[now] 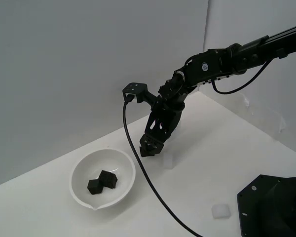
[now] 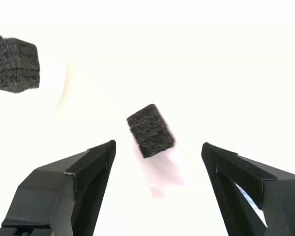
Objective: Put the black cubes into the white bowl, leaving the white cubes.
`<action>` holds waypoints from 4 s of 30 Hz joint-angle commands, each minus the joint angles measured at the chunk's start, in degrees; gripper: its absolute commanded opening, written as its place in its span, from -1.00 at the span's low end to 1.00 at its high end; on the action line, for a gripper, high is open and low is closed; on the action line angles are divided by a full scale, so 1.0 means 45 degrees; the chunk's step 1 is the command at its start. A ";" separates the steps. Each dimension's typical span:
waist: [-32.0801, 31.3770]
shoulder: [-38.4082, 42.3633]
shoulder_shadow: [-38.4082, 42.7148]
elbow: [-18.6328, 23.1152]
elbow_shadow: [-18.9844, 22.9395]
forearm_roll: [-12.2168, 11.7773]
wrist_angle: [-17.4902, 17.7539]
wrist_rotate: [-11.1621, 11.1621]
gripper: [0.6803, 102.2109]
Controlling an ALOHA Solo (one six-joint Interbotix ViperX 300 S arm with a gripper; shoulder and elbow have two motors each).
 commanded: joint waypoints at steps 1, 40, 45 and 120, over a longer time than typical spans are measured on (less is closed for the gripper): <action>-0.0352 0.0098 0.0137 -0.0117 -0.0195 -0.0273 -0.0020 0.0059 0.95; 0.0547 0.0254 0.0293 -0.0156 -0.0254 -0.0195 0.0469 0.0117 -0.61; 0.0625 0.1406 0.1465 -0.0313 -0.0410 -0.0176 0.0918 0.0059 -0.61; 0.1289 0.7207 0.7266 0.0957 0.0898 -0.4395 -0.0098 0.1504 -0.96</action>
